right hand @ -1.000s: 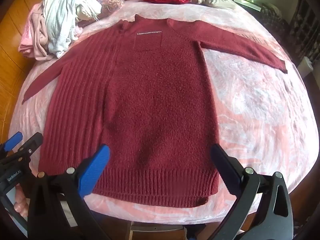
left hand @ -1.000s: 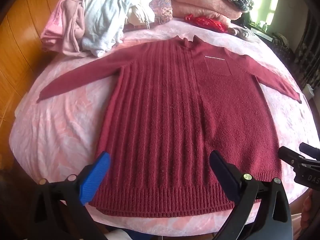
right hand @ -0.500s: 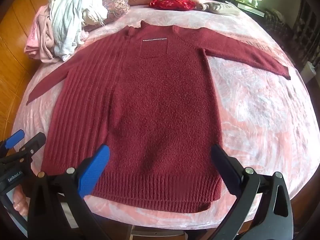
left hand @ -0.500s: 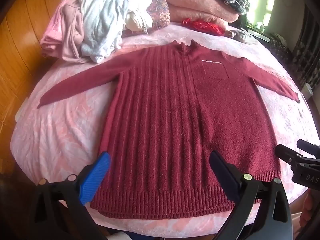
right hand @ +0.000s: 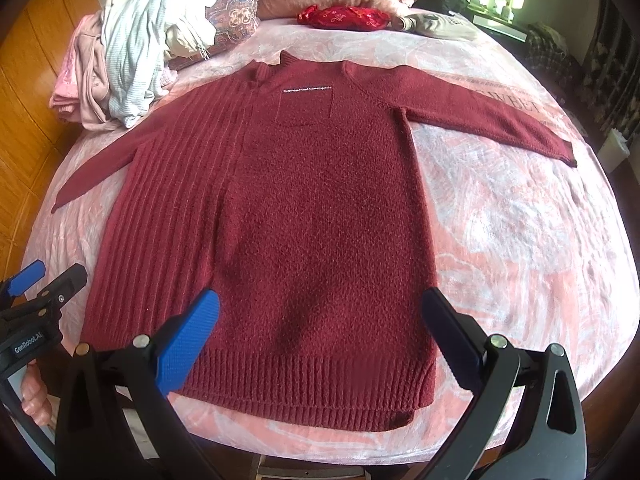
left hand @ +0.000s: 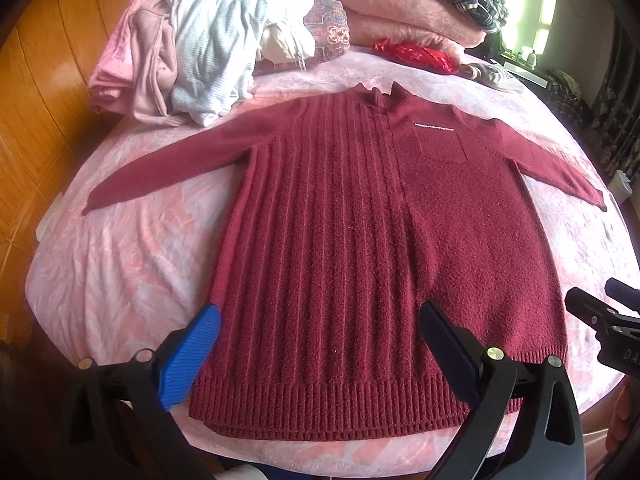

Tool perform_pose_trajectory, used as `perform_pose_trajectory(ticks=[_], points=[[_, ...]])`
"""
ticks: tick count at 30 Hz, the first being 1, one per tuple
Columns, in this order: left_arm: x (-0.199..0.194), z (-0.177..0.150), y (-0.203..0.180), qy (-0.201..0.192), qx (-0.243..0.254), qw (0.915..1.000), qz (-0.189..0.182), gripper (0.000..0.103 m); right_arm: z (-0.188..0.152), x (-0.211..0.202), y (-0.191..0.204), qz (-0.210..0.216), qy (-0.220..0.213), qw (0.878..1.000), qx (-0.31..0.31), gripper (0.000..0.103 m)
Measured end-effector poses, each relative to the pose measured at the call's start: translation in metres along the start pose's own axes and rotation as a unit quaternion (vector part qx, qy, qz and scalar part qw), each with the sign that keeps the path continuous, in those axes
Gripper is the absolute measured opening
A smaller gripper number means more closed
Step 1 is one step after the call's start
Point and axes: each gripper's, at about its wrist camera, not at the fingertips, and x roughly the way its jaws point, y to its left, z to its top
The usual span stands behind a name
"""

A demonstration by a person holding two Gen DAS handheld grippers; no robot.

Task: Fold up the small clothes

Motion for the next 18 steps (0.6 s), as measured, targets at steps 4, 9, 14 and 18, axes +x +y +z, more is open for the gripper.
perform_pose_trajectory(ticks=[4, 9, 14, 18], points=[[0.0003, 0.0003, 0.0004, 0.0, -0.002, 1.0, 0.001, 0.099, 0.0002, 0.0003, -0.0017, 0.001, 0.0, 1.0, 0.0, 0.1], [0.0002, 0.0008, 0.0006, 0.0, -0.001, 1.0, 0.001, 0.099, -0.0001, 0.0003, -0.0028, 0.0, 0.003, 1.0, 0.002, 0.1], [0.0004, 0.0009, 0.0006, 0.0, -0.001, 1.0, 0.002, 0.099, -0.0004, 0.0014, -0.0029, 0.0, 0.006, 1.0, 0.003, 0.1], [0.0006, 0.0012, 0.0009, 0.0, 0.001, 1.0, 0.002, 0.099, -0.0001, 0.0022, -0.0021, 0.001, 0.009, 1.0, 0.004, 0.1]])
